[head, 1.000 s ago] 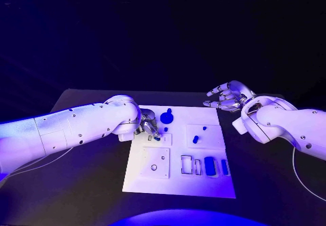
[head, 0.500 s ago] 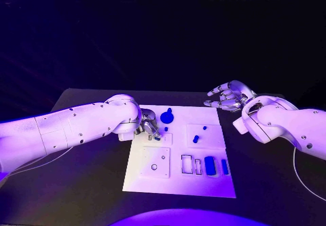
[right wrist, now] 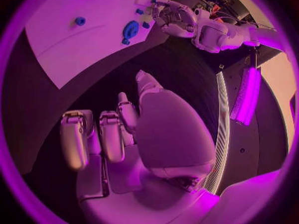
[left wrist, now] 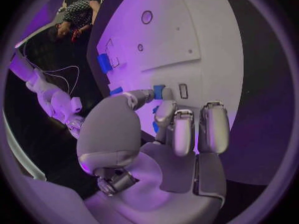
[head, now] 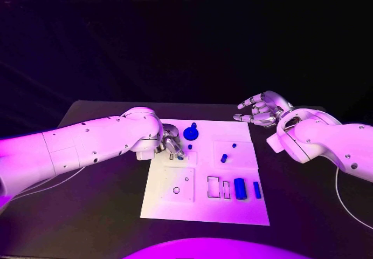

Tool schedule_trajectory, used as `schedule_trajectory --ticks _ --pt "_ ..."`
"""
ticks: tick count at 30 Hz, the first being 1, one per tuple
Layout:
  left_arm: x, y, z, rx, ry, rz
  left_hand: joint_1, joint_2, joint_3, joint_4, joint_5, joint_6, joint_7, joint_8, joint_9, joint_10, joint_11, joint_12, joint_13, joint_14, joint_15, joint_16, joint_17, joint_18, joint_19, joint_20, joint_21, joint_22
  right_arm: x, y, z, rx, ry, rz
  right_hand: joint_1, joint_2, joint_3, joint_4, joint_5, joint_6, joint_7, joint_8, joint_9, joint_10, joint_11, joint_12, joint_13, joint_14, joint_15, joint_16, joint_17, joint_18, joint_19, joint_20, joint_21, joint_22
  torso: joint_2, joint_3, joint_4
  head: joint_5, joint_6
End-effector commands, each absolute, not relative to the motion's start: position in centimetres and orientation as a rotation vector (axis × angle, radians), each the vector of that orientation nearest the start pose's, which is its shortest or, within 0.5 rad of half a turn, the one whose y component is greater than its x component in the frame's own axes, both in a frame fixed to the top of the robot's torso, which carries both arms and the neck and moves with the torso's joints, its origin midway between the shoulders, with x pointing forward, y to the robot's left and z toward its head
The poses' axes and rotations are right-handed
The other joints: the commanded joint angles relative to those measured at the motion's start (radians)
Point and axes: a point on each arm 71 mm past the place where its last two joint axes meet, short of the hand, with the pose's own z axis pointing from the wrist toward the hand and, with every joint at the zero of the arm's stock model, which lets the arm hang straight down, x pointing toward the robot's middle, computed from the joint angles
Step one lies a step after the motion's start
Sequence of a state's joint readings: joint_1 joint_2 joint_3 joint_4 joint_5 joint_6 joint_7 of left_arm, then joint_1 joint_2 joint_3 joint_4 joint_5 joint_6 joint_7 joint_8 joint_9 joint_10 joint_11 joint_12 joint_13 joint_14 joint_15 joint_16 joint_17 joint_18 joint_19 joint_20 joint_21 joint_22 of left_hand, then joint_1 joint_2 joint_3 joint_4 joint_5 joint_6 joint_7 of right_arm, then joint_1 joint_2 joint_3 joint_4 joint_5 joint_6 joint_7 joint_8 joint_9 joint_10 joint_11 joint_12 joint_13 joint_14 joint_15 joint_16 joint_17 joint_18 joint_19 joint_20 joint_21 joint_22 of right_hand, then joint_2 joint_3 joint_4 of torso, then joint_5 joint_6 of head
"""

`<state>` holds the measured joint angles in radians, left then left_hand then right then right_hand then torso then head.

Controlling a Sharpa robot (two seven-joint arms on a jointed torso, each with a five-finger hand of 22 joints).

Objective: Assemble the parts on the task board

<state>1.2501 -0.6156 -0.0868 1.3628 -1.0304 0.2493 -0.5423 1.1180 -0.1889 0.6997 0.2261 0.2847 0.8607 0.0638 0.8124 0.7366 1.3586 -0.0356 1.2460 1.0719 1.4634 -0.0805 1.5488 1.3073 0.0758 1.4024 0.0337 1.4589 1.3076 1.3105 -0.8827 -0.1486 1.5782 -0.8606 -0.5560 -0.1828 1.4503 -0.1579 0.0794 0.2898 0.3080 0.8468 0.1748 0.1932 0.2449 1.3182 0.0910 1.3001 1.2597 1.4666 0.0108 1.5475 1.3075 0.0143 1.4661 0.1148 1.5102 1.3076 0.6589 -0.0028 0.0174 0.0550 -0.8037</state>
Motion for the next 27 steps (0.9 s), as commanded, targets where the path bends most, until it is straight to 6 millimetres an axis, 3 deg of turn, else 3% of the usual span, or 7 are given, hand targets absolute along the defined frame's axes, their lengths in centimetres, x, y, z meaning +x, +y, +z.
schedule_trajectory --ticks 1,27 --pt "49.51 14.42 -23.37 -0.037 2.467 -0.421 -0.011 -0.001 0.188 -0.184 0.001 0.035 -0.03 0.005 0.001 0.006 -0.001 0.007 0.003 0.098 -0.007 0.004 0.229 -0.018 0.005 -0.006 0.004 0.014 48.72 -22.55 -17.02 0.512 1.66 0.758 0.003 0.0 0.007 -0.001 0.003 0.007 0.001 -0.001 -0.002 -0.005 -0.001 -0.001 0.0 0.084 0.004 -0.007 0.173 0.002 0.072 0.004 -0.004 0.233 0.001 0.0007 0.0001 -0.001 0.0" --pt "49.94 14.01 -23.74 -0.034 2.485 -0.408 -0.025 0.015 0.19 -0.185 -0.011 0.036 -0.034 0.004 0.008 0.006 -0.005 0.002 -0.003 0.097 -0.012 0.003 0.227 -0.019 0.008 -0.01 0.005 0.018 48.72 -22.52 -17.06 0.51 1.664 0.759 0.003 0.0 0.007 -0.001 0.003 0.007 0.001 -0.001 -0.002 -0.005 -0.001 -0.001 0.0 0.084 0.004 -0.007 0.173 0.002 0.072 0.004 -0.004 0.233 0.0 -0.0006 0.0008 -0.007 -0.005"
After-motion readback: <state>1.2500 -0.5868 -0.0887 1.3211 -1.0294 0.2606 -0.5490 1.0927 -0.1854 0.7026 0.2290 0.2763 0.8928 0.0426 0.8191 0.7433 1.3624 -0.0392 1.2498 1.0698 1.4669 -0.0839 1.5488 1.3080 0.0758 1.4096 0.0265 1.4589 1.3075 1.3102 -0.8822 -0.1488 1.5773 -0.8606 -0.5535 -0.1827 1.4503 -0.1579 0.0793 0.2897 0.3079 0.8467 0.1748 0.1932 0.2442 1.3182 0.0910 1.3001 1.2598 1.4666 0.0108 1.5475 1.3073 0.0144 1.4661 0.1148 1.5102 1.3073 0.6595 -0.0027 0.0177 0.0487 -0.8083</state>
